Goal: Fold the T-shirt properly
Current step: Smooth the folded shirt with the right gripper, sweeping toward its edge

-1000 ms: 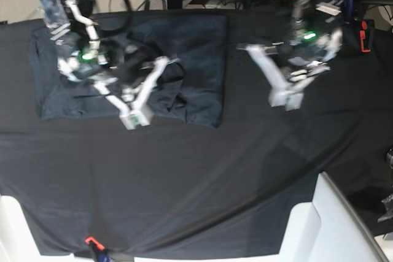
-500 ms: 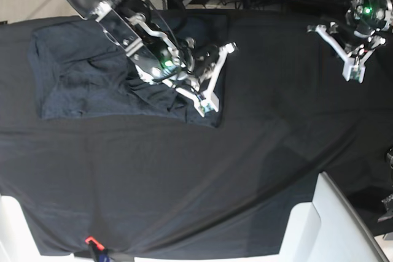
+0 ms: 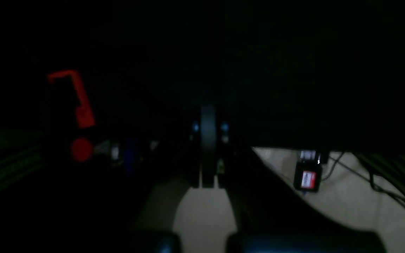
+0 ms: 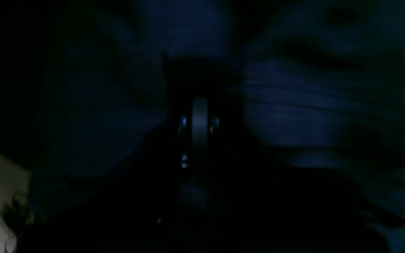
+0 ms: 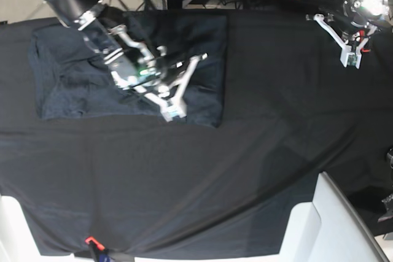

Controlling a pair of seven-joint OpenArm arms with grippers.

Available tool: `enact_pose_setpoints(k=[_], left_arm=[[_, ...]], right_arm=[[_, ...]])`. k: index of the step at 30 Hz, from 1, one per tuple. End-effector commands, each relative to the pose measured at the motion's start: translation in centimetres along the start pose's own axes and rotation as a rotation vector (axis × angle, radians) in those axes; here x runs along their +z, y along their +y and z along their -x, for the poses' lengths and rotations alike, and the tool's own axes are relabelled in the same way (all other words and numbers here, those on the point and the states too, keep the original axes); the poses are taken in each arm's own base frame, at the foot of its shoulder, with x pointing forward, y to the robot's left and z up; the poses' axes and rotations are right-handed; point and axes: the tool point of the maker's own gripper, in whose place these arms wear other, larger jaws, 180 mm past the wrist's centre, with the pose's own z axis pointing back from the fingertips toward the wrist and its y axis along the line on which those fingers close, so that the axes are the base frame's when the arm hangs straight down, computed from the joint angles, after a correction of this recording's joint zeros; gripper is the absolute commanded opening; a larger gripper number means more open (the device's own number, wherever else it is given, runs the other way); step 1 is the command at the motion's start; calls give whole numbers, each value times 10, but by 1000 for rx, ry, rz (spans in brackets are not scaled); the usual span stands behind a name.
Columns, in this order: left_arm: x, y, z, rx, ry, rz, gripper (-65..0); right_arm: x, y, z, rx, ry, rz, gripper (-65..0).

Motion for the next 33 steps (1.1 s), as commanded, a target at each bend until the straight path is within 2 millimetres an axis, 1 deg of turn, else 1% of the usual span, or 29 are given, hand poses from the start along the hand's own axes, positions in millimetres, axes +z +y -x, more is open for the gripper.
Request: enact_pose_setpoints(k=[1, 4, 7, 13, 14, 16, 17, 20, 22, 24, 26, 28, 29, 33], left_arm=[[1, 7, -4, -8, -24, -16, -650], [-5, 8, 8, 7, 7, -13, -650], [-8, 8, 12, 13, 18, -11, -650], [-8, 7, 12, 12, 19, -7, -650], [-8, 7, 12, 12, 19, -7, -650], [-8, 6, 12, 11, 19, -6, -650], [-8, 6, 12, 11, 19, -6, -650], [-8, 6, 12, 10, 19, -5, -650], [-8, 6, 13, 10, 21, -4, -650], [-8, 6, 13, 10, 21, -4, -650], [-8, 6, 13, 10, 21, -4, -650], [-8, 6, 13, 10, 21, -4, -650], [-8, 6, 13, 10, 21, -4, -650], [-8, 6, 12, 10, 19, -5, -650]], right_arm=[[7, -4, -18, 2, -52, -2, -650], [12, -25, -19, -11, -61, 35, -650], [16, -46, -19, -24, -63, 72, -650], [26, -88, -19, -52, -74, 147, -650], [28, -94, -23, -51, -82, 158, -650], [32, -108, -24, -41, -81, 185, -650], [34, -113, -24, -37, -80, 196, -650], [41, -126, -31, -25, -95, 223, -650], [44, -131, -31, -23, -93, 235, -650], [44, -132, -31, -23, -92, 235, -650], [47, -126, -34, -16, -106, 225, -650], [51, -115, -33, -10, -124, 204, -650], [54, -111, -35, -13, -140, 199, -650], [75, -111, -40, -144, -211, 253, -650]])
